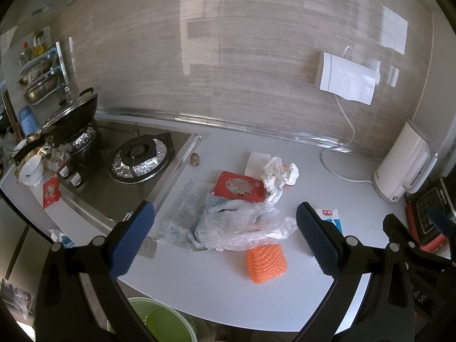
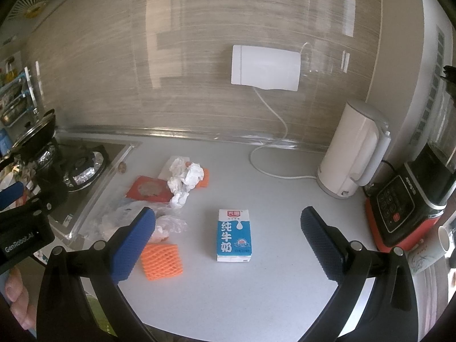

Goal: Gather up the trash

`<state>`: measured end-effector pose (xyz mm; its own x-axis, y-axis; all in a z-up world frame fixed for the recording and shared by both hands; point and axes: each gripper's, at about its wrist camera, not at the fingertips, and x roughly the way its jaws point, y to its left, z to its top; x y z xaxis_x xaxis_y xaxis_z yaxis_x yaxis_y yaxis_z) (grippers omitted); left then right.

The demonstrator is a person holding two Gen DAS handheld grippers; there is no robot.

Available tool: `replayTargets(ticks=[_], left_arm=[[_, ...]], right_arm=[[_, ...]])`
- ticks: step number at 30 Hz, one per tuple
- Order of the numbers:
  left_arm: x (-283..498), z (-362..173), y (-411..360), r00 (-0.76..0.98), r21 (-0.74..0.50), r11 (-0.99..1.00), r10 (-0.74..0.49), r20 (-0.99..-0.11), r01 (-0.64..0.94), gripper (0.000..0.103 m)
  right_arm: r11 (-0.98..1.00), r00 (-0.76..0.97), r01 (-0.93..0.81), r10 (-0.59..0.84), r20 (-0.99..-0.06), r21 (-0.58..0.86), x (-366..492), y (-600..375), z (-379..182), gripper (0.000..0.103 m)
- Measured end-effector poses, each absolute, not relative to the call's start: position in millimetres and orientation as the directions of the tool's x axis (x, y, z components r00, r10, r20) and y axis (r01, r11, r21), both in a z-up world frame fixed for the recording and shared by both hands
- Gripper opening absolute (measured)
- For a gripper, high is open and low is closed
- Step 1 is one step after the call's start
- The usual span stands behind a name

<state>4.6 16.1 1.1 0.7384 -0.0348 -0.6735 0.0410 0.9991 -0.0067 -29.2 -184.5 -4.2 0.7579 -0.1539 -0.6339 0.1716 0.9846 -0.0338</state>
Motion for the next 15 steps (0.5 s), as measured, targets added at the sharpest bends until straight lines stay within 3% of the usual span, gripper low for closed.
replayTargets(ticks=[15], left_arm=[[3.7,1.0,18.3,0.740,-0.006,0.999,-0.033,-0.672,0.039,0.095]], right_arm=[[0.985,0.756,0.169,-0.154,-0.636,-0.038,-27.5,-183.1,-3.4,0.101]])
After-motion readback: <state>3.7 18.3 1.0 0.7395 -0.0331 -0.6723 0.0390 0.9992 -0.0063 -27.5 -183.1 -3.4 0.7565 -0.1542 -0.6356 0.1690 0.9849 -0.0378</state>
